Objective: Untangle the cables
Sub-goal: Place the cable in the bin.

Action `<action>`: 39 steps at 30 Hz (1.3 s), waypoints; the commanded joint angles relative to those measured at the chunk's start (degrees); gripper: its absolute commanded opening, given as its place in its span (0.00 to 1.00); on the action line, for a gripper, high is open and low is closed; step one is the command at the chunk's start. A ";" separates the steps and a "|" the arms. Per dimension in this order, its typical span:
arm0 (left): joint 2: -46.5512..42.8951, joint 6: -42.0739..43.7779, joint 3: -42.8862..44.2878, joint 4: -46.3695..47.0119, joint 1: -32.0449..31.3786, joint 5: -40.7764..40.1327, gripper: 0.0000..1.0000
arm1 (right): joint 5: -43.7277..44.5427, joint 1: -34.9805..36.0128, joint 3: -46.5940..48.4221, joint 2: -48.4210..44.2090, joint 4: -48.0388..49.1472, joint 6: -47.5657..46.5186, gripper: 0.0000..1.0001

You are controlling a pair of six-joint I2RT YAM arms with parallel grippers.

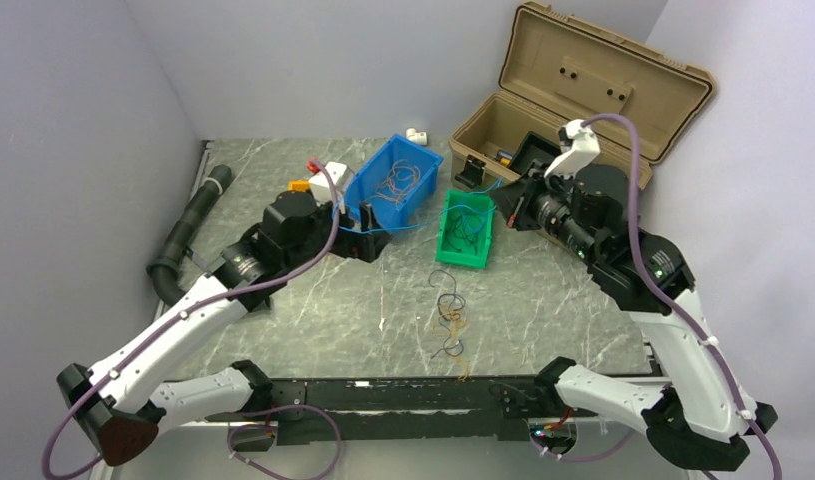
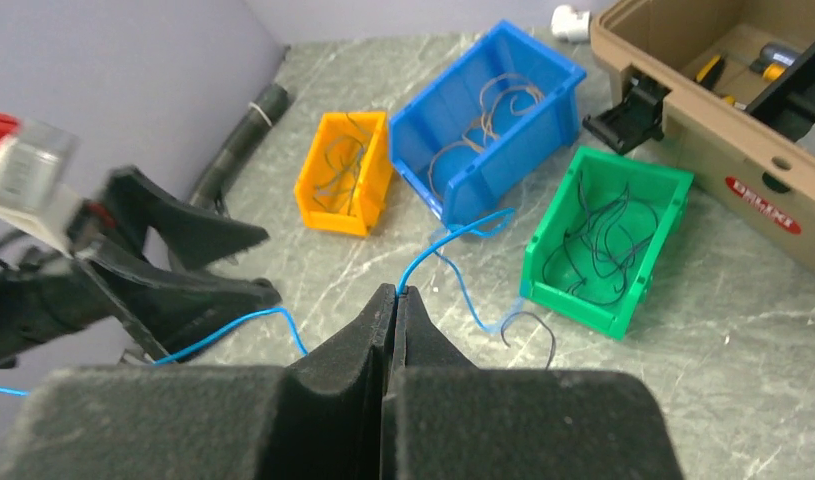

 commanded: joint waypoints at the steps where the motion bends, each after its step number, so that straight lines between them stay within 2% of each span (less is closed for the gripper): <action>1: -2.83 2.54 0.97 -5.71 2.82 -4.24 0.99 | -1.65 -0.04 -2.53 -0.12 3.95 1.08 0.00; 4: -4.30 3.51 2.05 -8.79 6.24 -5.52 0.99 | 0.28 -0.04 -3.57 0.47 2.75 1.76 0.00; 8: -5.51 4.33 1.46 -12.45 17.15 -1.48 1.00 | 11.76 -0.12 -4.56 -0.64 -1.72 6.19 0.00; 12: -4.66 3.24 0.62 -15.32 27.39 3.96 0.99 | 19.63 -0.13 -7.80 -5.46 -1.86 8.88 0.00; 14: -4.53 1.93 -0.63 -14.97 31.30 6.80 0.99 | 21.35 -0.14 -9.21 -7.54 -1.41 9.24 0.00; 16: -5.01 1.74 -1.60 -12.75 32.50 10.50 0.99 | 19.42 -0.12 -10.32 -8.69 0.37 7.47 0.00; 20: -10.00 2.45 -6.34 -0.82 31.77 22.47 0.99 | 10.06 -0.12 -10.86 -6.81 2.69 3.73 0.00; 21: -11.12 2.54 -7.36 1.68 31.02 23.02 1.00 | 8.33 -0.17 -10.92 -6.12 2.99 3.06 0.00; 27: -14.15 6.42 -7.97 9.40 22.64 21.47 0.99 | 1.27 -0.08 -11.82 -3.07 5.51 1.17 0.00; 30: -14.05 8.14 -7.92 13.75 16.09 19.65 0.99 | -1.83 -0.15 -12.18 -1.29 6.70 0.81 0.00; 34: -12.31 11.54 -7.33 19.46 8.29 16.18 0.99 | -6.59 -0.02 -13.50 0.73 9.30 0.13 0.00; 39: -7.89 15.50 -5.01 23.45 3.23 15.80 1.00 | -14.13 0.08 -14.58 3.04 12.43 -2.48 0.00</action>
